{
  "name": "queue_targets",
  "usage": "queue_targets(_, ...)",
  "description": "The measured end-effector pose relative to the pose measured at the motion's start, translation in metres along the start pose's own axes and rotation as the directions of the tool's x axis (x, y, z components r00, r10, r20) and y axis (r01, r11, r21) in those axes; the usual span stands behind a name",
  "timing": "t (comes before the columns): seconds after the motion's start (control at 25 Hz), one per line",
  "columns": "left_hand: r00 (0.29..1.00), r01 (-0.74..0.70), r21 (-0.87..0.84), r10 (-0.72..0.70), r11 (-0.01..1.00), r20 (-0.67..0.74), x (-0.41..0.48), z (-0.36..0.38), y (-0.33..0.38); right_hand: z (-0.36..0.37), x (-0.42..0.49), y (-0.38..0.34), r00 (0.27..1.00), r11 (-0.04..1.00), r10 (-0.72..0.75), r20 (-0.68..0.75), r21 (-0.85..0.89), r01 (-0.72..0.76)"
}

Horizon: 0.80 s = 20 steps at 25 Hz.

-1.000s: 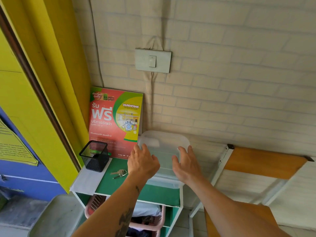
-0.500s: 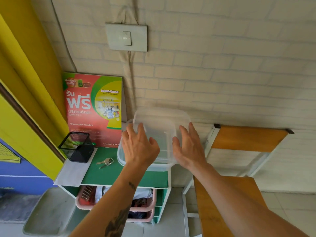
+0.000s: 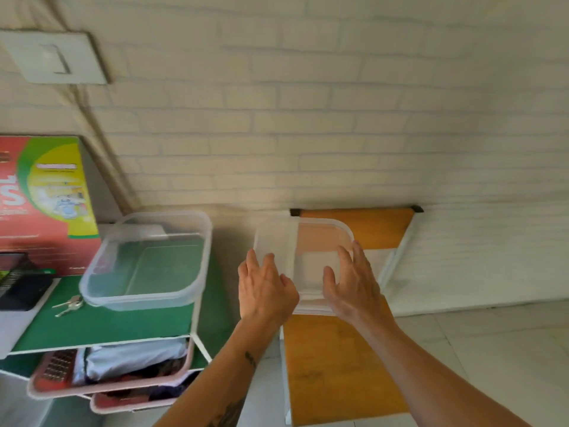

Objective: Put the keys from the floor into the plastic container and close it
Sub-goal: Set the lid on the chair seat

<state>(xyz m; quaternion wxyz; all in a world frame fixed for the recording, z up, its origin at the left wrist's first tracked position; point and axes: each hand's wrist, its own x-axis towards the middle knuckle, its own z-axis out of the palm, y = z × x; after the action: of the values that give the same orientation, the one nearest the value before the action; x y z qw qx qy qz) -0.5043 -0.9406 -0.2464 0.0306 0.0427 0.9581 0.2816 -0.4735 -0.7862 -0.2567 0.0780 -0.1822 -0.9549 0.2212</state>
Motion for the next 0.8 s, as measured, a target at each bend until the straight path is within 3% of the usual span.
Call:
queue_targets(0.2, 0.978, 0.115, -0.020, -0.109, 0.993, 0.176, -0.020, 0.072, 0.000, 0.032, -0.008, 0.074, 0.986, 0.997, 0.069, 0.153, -0.043, -0.063)
queue_targets(0.4, 0.924, 0.179, -0.054, -0.149, 0.982, 0.351, -0.006, 0.152, -0.042, 0.112, -0.002, 0.145, 0.937, 0.984, 0.176, 0.303, -0.082, -0.158)
queue_targets(0.64, 0.865, 0.208, -0.026, -0.171, 0.978, 0.471, 0.019, 0.270, -0.093, 0.229, -0.008, 0.223, 0.901, 0.970, 0.232, 0.366, -0.158, -0.186)
queue_targets(0.8, 0.835, 0.216, -0.003, -0.183, 0.976, 0.519, 0.018, 0.327, -0.117, 0.269, -0.012, 0.260, 0.883, 0.962, 0.254, 0.394, -0.198, -0.188)
